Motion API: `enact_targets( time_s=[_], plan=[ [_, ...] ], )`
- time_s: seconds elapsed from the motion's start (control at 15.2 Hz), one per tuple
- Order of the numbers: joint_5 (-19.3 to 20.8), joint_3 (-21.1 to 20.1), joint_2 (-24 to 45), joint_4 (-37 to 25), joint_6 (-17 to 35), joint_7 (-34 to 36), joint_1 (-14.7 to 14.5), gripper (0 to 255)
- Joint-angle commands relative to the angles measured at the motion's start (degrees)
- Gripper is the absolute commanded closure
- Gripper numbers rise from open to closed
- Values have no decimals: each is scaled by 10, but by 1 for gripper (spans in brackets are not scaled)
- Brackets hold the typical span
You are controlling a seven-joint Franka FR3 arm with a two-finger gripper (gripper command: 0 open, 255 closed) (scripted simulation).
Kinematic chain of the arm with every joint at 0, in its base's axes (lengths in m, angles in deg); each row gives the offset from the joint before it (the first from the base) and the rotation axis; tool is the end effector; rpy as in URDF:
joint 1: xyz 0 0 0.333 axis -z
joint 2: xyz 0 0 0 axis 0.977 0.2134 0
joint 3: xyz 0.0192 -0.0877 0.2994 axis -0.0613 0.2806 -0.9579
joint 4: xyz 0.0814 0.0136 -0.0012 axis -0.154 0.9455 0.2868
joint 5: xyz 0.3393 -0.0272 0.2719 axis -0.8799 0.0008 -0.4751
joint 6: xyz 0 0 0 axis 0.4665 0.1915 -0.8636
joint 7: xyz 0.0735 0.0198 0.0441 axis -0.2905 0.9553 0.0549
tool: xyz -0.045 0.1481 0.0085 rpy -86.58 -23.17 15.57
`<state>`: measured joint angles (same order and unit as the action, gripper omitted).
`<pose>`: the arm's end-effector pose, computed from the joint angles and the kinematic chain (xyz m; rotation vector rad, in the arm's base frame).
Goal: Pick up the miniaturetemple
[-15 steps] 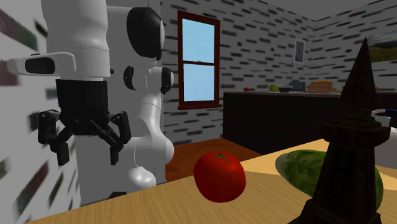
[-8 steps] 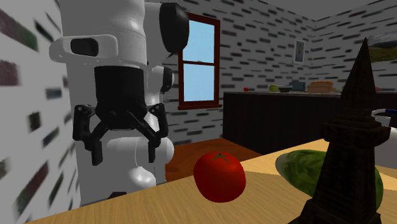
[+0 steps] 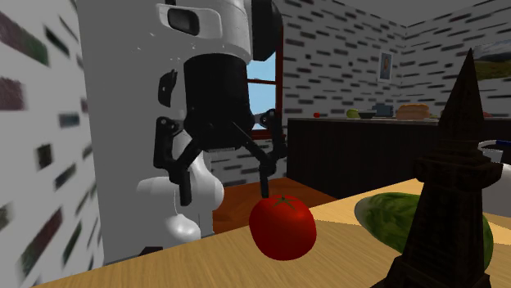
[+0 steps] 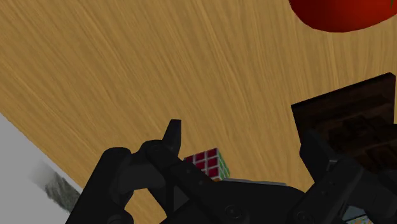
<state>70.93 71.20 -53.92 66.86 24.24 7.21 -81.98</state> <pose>0.3873 0.1889 0.5751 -3.0516 -0.0731 -0.2676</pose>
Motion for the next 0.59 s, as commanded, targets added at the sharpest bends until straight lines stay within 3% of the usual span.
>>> enact_targets(
  time_s=[0.0, 0.53],
  plan=[
    [-8, -21, 19, -23, 20, 26, -1, 0],
    [-4, -103, 96, -123, 89, 125, 9, 0]
  ],
)
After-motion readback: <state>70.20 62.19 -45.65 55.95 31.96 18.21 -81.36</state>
